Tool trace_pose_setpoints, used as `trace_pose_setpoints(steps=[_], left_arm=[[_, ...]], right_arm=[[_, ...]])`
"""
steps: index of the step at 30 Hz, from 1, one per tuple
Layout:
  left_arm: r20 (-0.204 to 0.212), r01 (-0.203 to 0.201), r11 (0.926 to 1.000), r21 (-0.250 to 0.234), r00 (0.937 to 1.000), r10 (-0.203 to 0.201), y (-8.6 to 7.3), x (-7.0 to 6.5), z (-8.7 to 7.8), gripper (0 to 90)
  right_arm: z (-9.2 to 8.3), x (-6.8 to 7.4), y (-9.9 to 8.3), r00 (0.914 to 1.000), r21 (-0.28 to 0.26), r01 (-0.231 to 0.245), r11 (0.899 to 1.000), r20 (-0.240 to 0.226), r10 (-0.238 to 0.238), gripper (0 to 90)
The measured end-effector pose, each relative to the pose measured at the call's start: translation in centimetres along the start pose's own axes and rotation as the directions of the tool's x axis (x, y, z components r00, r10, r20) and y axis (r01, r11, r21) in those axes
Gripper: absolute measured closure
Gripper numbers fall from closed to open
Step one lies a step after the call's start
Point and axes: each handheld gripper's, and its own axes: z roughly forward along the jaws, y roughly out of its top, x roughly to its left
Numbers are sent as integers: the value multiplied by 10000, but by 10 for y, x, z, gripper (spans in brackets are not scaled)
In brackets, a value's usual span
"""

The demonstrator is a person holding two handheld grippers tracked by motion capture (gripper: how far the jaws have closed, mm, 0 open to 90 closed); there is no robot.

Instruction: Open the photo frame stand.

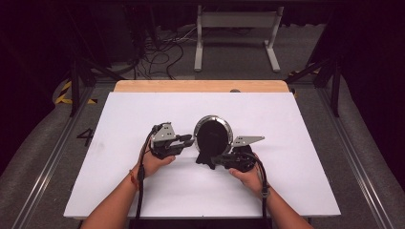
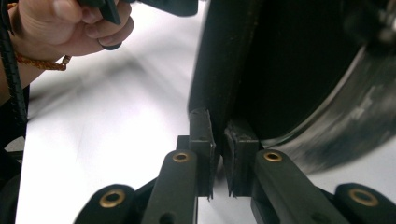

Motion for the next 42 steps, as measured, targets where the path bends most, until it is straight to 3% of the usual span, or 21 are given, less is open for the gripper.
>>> trace_pose_setpoints(steps=[6, 8, 9, 11, 16, 21, 23, 24, 29, 33, 36, 42], left_arm=[[-106, -208, 9994, 265, 9997, 211, 2, 1, 11, 508], [-9, 225, 9997, 103, 9997, -225, 3, 6, 15, 446], [-9, 225, 9997, 103, 9997, -225, 3, 6, 15, 394], [350, 450, 9988, 175, 9983, -456, 3, 11, 19, 369], [903, 355, 9984, 445, 9951, -394, -1, 12, 31, 344], [1573, 122, 9994, 313, 9874, -170, -2, 14, 32, 429], [2036, -75, 9994, 331, 9791, 6, -2, 13, 31, 543], [2060, -147, 9992, 383, 9785, 65, -1, 12, 30, 599], [2011, -359, 9980, 525, 9793, 246, -1, 11, 26, 636], [1654, -363, 9978, 551, 9859, 267, 0, 4, 22, 657], [1140, -537, 9976, 437, 9923, 484, 1, -3, 18, 672], [596, -887, 9952, 420, 9945, 861, 0, -8, 14, 695]], right_arm=[[0, -1, 0, 10000, -68, -68, 10000, -54, 68, 812], [0, 0, 0, 10000, -37, 64, 10000, -27, -64, 815], [0, 0, 0, 10000, -37, 64, 10000, -27, -64, 815], [0, 0, 1, 9998, 16, 174, 9998, -48, -174, 822], [1, 2, 1, 9981, 106, 615, 9981, -35, -614, 833], [1, 1, 1, 9976, 131, 692, 9975, -111, -691, 838], [1, 1, 1, 9971, 174, 754, 9970, -143, -751, 838], [1, 1, 2, 9964, 237, 836, 9962, -151, -832, 839], [1, 0, 2, 9962, 284, 861, 9959, -127, -858, 838], [-1, -3, 1, 9982, 203, 573, 9981, -202, -569, 832], [-2, -4, 1, 9982, 131, 480, 9988, -359, -475, 823], [-6, -2, 2, 9969, 224, 559, 9982, -562, -546, 812]])
